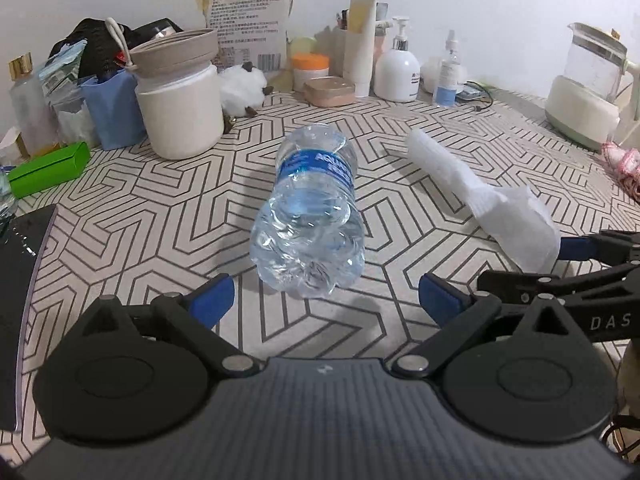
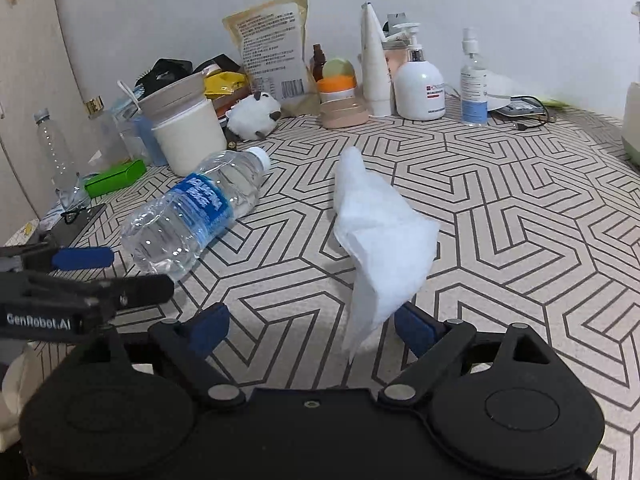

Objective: Clean container

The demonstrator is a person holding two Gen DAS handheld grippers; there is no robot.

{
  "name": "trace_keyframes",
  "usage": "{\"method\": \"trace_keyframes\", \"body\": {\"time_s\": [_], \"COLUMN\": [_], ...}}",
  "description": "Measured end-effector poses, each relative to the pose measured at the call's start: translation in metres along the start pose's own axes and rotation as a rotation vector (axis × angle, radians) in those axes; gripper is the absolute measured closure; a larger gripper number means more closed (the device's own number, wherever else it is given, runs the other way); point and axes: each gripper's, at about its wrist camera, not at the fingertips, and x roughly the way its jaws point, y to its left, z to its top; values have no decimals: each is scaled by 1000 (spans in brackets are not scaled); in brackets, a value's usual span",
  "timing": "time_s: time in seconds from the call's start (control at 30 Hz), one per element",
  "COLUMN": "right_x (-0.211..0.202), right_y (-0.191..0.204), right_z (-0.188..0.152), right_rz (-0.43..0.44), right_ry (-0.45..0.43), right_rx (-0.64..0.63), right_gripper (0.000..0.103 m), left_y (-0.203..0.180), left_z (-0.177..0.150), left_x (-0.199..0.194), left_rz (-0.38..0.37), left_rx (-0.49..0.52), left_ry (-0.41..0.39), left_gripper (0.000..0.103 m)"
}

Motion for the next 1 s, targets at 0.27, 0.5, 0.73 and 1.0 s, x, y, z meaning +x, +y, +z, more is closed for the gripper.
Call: {"method": "trace_keyframes", "body": {"time_s": [0.27,0.5,0.73,1.0], "right_x": [-17,-30,-22,-21], "right_y": [11,20,13,10], "right_z": [-13,-16,-17,-20], "right_rz": [-124,-133,-127,-132], "right_ry": [-34,-52,-29,-27], "right_rx": [-56,-126,-93,-84], "right_gripper": [10,10,10,10], "left_y": [1,2,-3,-7], "left_z": [-10,-17,-21,-22], "left_x": [-5,1,6,4], "left_rz": [3,-32,-21,12], "left_rx": [-19,-59,-66,-84], "left_ry": [15,49,40,38], "left_gripper": [2,1,0,0]}}
